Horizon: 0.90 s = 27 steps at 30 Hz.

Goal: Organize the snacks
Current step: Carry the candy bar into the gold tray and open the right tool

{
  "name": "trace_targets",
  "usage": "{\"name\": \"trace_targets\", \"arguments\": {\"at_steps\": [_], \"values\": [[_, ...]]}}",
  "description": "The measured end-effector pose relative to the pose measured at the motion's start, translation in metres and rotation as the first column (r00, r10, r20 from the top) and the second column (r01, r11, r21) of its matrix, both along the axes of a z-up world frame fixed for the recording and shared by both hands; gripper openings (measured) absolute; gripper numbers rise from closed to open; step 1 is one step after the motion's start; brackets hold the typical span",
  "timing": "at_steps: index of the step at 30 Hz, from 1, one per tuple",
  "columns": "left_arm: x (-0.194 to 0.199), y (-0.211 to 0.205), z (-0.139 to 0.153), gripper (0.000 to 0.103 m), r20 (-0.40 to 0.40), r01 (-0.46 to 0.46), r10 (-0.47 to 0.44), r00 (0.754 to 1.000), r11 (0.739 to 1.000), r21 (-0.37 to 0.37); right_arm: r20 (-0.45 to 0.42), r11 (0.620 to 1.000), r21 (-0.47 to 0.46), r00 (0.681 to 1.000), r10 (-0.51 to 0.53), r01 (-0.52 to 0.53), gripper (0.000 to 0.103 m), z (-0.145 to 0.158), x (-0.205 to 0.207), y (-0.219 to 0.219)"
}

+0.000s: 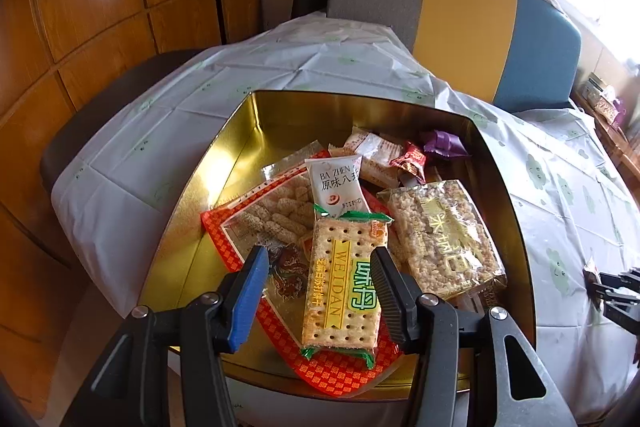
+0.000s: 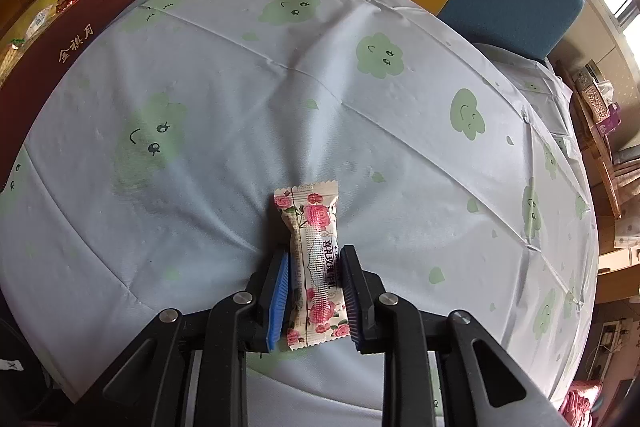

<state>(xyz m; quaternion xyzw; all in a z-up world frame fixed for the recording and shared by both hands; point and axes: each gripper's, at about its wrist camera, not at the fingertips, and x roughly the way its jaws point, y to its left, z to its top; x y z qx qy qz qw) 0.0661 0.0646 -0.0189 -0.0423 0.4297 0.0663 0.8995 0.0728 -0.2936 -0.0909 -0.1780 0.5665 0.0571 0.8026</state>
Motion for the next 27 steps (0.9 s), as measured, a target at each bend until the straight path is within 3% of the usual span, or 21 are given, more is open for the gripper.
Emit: {"name": "trace_targets", "arguments": {"at_steps": [10, 17, 21, 27], "values": [[-0.01, 0.0, 0.011, 0.054, 0.037, 0.0, 0.0, 0.999, 1.0, 0.01, 0.0, 1.0, -0.008, 1.0, -0.015, 0.015, 0.023, 0.001, -0.001, 0.002], [-0.015, 0.007, 0.012, 0.054, 0.05, -0.021, 0.02, 0.999, 1.0, 0.022, -0.054, 0.996, 0.019, 0.994, -0.09, 0.091, 0.023, 0.007, 0.01, 0.001], [-0.016, 0.013, 0.012, 0.054, 0.053, -0.045, 0.043, 0.998, 0.999, 0.03, -0.018, 0.986, 0.145, 0.996, -0.084, 0.086, 0.023, 0.033, 0.008, 0.021], [-0.02, 0.022, 0.012, 0.054, 0.064, -0.071, 0.069, 0.996, 0.997, 0.032, 0.076, 0.937, 0.344, 0.996, 0.036, -0.06, 0.023, 0.081, 0.0, 0.093]]}}
